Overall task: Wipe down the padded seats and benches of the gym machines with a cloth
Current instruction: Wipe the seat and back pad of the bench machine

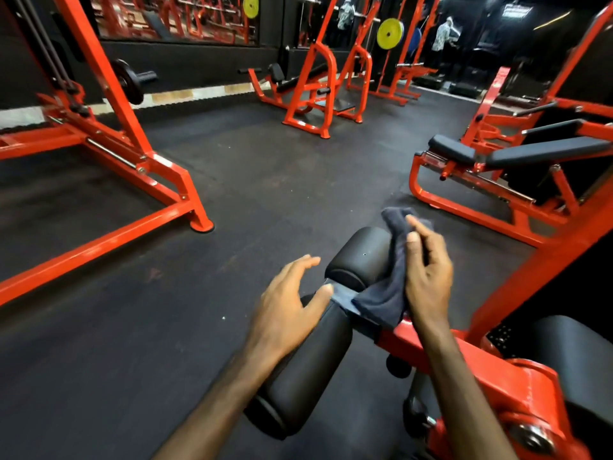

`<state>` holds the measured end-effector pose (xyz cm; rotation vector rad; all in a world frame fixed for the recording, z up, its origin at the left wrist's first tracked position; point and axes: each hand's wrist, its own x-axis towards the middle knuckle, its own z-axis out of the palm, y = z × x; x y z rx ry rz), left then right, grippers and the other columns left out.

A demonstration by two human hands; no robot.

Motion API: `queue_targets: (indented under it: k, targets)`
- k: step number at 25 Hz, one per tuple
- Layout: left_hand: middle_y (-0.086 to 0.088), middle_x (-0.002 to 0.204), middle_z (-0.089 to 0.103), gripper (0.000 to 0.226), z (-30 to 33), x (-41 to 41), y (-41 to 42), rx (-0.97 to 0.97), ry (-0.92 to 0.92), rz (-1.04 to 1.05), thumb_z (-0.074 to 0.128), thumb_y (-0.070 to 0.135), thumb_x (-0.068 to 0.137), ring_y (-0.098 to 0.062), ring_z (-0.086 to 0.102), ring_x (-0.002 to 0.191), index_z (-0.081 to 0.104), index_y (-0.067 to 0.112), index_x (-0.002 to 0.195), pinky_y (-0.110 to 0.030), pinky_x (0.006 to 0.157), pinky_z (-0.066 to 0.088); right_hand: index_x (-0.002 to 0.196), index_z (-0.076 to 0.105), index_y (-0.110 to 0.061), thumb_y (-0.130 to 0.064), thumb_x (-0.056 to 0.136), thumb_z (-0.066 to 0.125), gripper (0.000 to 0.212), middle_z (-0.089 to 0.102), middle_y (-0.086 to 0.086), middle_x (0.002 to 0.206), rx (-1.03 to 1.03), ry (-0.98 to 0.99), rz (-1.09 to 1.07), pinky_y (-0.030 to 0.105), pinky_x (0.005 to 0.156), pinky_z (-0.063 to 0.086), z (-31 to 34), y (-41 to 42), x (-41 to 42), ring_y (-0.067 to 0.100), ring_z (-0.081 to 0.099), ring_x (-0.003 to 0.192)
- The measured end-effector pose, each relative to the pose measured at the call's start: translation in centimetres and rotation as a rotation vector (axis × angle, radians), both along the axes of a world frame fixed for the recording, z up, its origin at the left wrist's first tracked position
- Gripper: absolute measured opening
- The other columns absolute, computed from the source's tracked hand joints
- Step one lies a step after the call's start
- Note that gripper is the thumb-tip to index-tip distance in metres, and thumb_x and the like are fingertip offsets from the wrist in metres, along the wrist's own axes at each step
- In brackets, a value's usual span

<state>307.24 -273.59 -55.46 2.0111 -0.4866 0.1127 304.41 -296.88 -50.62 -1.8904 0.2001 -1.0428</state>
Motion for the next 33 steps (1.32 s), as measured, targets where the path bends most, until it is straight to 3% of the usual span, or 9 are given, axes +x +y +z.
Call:
queue_targets:
  k: [4,6,8,10,14,18,23,29,33]
  targets:
    - [0.003,0.174,0.021,0.097,1.5,5.9,-7.4,0.323,0.115,-0.134,0.065,0.065,0.088,-0.02,0.025,0.159,0.021,0.029,0.167,-0.047,0.125,0.032,0.132,0.069,-0.012,-0.017,0.108,0.054,0.029,0.067,0.003,0.136,-0.239,0.04,-0.077,0.034,0.114,0.042,0.0,-3.7,4.5,0.021,0.06,0.131]
    - [-0.006,0.177,0.008,0.116,0.3,7.9,-9.7,0.466,0.231,-0.202,0.072,0.064,0.083,-0.03,0.019,0.16,0.005,0.024,0.169,-0.049,0.126,0.028,0.134,0.069,-0.019,-0.031,0.105,0.05,0.037,0.066,0.003,0.142,-0.413,0.298,0.077,0.04,0.118,0.038,-3.6,-3.5,6.9,0.028,0.055,0.139]
    - [-0.012,0.172,0.024,0.12,-1.3,9.1,-10.8,0.499,0.27,-0.223,0.077,0.061,0.08,-0.034,0.03,0.156,0.007,0.02,0.169,-0.045,0.122,0.035,0.144,0.06,-0.039,-0.051,0.108,0.038,0.044,0.047,-0.008,0.161,-0.61,0.592,0.141,0.055,0.125,0.024,-7.1,-3.8,8.6,0.026,0.03,0.156]
    - [-0.011,0.163,0.04,0.119,-2.3,9.5,-11.1,0.509,0.247,-0.199,0.076,0.07,0.075,-0.032,0.041,0.15,0.017,0.02,0.166,-0.045,0.117,0.041,0.15,0.049,-0.051,-0.056,0.11,0.035,0.043,0.026,-0.014,0.171,-0.528,0.757,0.083,0.068,0.123,0.014,-6.9,-5.7,11.2,0.029,0.009,0.16]
    - [-0.007,0.158,0.047,0.114,-2.1,9.0,-10.8,0.529,0.228,-0.164,0.071,0.077,0.072,-0.032,0.047,0.145,0.025,0.022,0.162,-0.047,0.114,0.044,0.15,0.045,-0.052,-0.055,0.108,0.035,0.043,0.016,-0.011,0.173,-0.21,0.84,-0.07,0.071,0.121,0.02,-4.7,-4.9,12.8,0.043,0.01,0.156]
    - [-0.006,0.158,0.046,0.085,-2.0,8.9,-11.1,0.532,0.189,-0.141,0.066,0.048,0.087,-0.034,0.047,0.143,0.029,0.025,0.159,-0.047,0.112,0.046,0.158,0.032,-0.053,-0.058,0.108,0.031,0.05,-0.001,-0.011,0.175,-0.214,0.808,-0.07,0.063,0.122,0.018,-9.0,-0.6,8.8,0.039,0.004,0.159]
    - [-0.005,0.159,0.046,0.123,-2.2,9.6,-11.0,0.573,0.175,-0.192,0.074,0.079,0.071,-0.031,0.045,0.146,0.019,0.022,0.166,-0.046,0.114,0.044,0.158,0.036,-0.044,-0.052,0.109,0.031,0.05,0.016,0.006,0.173,0.081,0.86,-0.165,0.061,0.119,0.023,-5.4,-7.2,15.8,0.044,0.021,0.154]
    - [-0.005,0.144,0.055,0.083,-2.1,8.5,-11.1,0.619,-0.098,-0.142,0.057,0.046,0.087,-0.037,0.059,0.128,0.03,0.021,0.161,-0.047,0.099,0.053,0.157,0.033,-0.05,-0.067,0.1,0.016,0.062,0.003,-0.011,0.176,-0.282,0.861,-0.057,0.067,0.118,0.019,-10.9,-2.4,10.9,0.039,0.008,0.16]
    - [0.002,0.16,0.046,0.096,-1.1,8.2,-10.9,0.661,-0.115,-0.144,0.068,0.07,0.082,-0.032,0.051,0.137,0.034,0.03,0.162,-0.044,0.107,0.047,0.161,0.032,-0.045,-0.05,0.11,0.03,0.052,0.006,0.004,0.176,-0.059,0.922,-0.11,0.061,0.123,0.015,-6.0,-6.8,15.6,0.042,0.014,0.158]
